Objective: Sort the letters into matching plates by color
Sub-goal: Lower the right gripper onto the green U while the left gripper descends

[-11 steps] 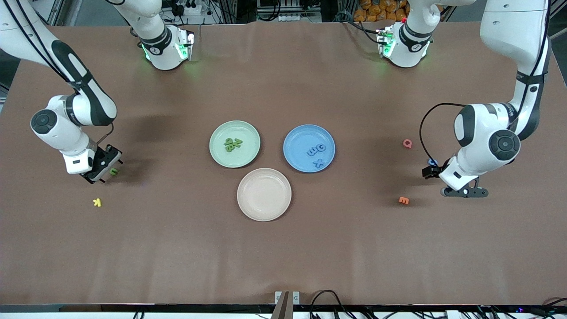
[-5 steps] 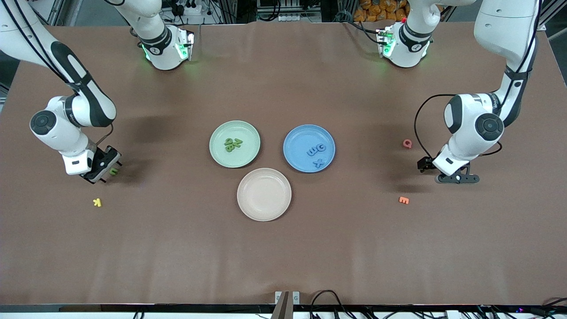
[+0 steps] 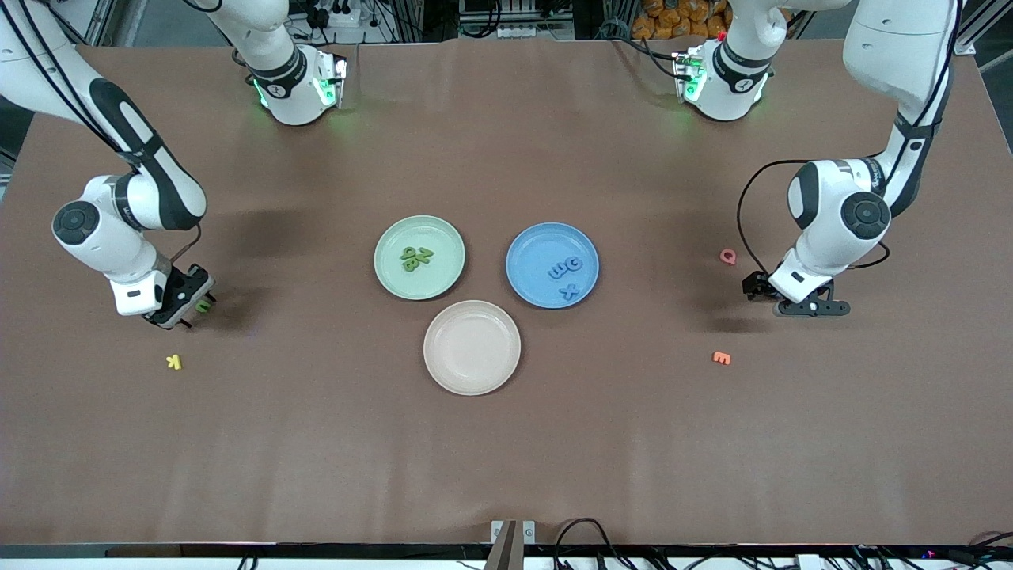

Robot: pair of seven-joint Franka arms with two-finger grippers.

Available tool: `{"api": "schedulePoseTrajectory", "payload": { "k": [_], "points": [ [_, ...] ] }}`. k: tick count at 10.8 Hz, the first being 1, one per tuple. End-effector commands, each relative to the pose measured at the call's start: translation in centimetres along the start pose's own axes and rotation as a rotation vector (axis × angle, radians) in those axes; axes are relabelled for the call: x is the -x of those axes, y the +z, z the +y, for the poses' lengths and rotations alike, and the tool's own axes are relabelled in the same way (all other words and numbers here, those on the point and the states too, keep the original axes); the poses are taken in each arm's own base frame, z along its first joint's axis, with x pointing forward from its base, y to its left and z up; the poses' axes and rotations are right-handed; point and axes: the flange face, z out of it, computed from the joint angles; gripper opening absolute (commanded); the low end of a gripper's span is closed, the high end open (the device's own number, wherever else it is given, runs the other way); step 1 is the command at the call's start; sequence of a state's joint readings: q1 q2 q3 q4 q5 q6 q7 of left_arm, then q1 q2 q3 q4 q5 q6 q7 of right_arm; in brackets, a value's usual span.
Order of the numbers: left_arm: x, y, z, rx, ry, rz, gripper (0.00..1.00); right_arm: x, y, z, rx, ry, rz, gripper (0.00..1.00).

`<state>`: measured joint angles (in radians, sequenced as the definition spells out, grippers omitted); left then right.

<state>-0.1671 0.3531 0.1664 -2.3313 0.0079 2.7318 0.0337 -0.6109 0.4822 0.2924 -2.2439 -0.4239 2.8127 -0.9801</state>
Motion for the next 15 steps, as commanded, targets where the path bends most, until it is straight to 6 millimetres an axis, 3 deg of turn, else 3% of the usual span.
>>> {"api": "schedulePoseTrajectory", "payload": {
  "k": [1,4,7,9,15],
  "points": [
    [1.1,-0.8,-0.3,0.014,0.008,0.012,1.0,0.3,0.4,0.4,0.009,-0.023,0.009,0.57],
    [1.4,-0.6,-1.4,0.027,0.026,0.011,1.0,0.3,0.4,0.5,0.009,-0.021,0.009,0.49],
    [1.8,-0.3,-2.1,0.083,0.051,0.016,1.0,0.3,0.4,0.5,0.009,-0.02,0.009,0.29],
    [2.2,0.3,-2.6,0.13,0.056,0.022,1.0,0.3,0.4,0.5,0.011,-0.012,0.009,0.21],
    [2.0,1.7,-2.7,0.128,0.07,0.002,1.0,0.3,0.3,0.6,0.01,0.014,0.012,0.17]
  ]
}}
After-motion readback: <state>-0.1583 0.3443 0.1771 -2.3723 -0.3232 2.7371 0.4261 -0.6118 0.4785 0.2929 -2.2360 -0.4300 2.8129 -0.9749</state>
